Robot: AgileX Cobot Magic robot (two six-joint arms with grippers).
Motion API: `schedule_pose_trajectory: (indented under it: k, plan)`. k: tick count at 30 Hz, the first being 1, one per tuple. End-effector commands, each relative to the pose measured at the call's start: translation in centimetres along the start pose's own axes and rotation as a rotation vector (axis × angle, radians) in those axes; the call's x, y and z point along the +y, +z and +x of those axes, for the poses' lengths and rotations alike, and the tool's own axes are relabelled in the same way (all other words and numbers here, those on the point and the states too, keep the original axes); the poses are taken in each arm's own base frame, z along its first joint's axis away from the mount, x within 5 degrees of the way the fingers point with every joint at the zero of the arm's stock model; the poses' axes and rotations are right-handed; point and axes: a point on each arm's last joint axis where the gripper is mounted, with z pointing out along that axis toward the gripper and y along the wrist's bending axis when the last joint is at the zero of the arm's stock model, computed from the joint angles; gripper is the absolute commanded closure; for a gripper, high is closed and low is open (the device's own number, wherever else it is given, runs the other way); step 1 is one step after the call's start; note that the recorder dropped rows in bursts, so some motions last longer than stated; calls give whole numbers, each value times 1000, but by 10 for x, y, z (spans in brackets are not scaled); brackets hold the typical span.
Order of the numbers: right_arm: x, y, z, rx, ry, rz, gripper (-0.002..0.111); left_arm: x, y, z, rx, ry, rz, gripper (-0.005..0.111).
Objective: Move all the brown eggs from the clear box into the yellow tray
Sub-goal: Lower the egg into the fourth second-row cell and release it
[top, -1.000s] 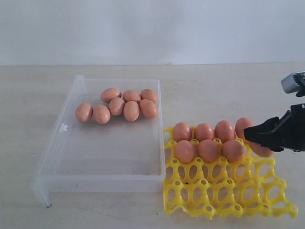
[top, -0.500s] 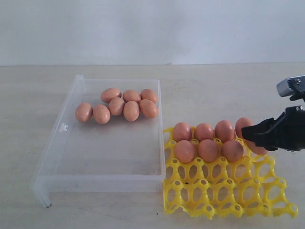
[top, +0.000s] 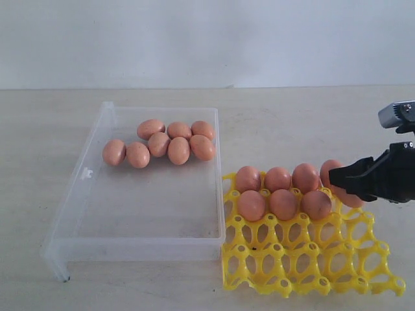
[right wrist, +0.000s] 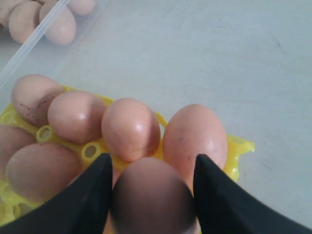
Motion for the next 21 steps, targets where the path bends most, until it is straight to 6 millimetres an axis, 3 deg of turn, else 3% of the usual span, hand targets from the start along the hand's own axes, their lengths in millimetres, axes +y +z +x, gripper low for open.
schedule_pose_trajectory:
  k: [1,3,7,10,21]
  plan:
    - [3,0,4,35,-70,-31,105,0,0,1,8,-14,3,111]
    - [4,0,4,36,-76,-38,96,0,0,1,8,-14,3,111]
    - [3,0,4,36,-71,-29,68,0,0,1,8,-14,3,111]
    - [2,0,3,27,-58,-24,57,0,0,1,8,-14,3,111]
    - [1,0,1,9,-32,-8,56,0,0,1,8,-14,3,111]
